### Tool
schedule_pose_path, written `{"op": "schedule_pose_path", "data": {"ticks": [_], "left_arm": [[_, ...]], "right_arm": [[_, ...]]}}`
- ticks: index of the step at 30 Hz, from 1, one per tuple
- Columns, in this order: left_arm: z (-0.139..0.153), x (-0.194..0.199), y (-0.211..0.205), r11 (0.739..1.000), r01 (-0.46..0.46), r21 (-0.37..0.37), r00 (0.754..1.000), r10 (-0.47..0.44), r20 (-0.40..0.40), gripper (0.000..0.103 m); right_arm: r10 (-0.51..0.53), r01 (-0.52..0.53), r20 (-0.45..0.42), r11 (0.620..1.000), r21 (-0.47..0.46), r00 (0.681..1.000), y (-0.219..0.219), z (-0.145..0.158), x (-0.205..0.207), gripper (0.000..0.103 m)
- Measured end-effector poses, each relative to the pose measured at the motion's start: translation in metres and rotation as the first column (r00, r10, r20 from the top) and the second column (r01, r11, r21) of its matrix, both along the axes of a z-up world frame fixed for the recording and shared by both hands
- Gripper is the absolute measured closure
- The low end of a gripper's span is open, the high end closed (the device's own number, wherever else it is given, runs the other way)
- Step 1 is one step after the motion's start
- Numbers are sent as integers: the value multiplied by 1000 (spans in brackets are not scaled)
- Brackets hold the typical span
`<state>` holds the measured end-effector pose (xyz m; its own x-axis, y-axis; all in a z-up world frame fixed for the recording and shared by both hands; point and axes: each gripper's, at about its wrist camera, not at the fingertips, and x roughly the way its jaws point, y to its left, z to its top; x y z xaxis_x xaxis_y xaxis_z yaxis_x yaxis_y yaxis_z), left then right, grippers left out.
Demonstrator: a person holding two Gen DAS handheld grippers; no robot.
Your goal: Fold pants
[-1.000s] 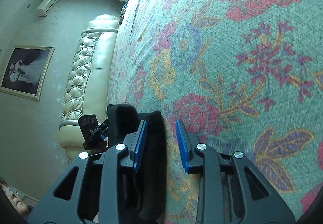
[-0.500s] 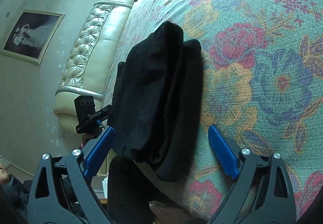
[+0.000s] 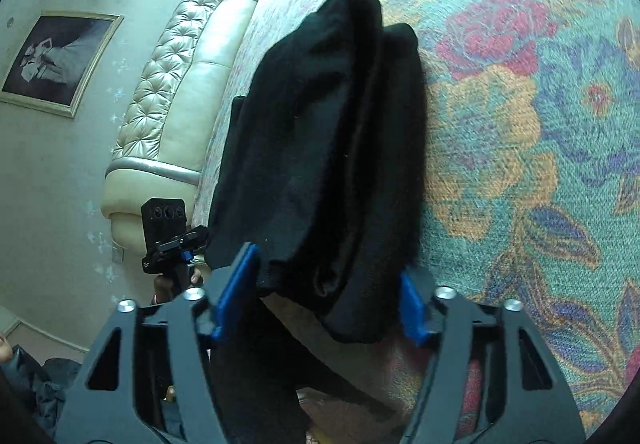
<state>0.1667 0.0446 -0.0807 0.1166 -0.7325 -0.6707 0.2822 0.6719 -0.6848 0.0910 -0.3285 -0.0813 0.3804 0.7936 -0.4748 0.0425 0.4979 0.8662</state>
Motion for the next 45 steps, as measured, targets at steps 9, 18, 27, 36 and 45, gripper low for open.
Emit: {"op": "schedule_pose_path", "data": {"ticks": [9,18,27,36,45], "left_arm": [[-5,-8,3,996,42,-84,999,-41,17,17],[-9,-13,-1,990,109,-93,994,-108,13,66],[2,-20,24,986,103,-134,992,-91,90,48],[20,55,21,986,77,-146,983,-51,175,22],[-4,120,-29,982,108,-154,992,-96,82,22]], "right_arm": [[-22,21,17,998,57,1000,-11,-9,-2,70],[-11,9,35,999,49,999,-22,-15,-8,74],[25,-27,92,1000,15,995,-34,1,-17,42],[-36,40,138,999,-28,990,-58,8,55,8],[38,-41,127,999,20,991,-40,5,102,8]]}}
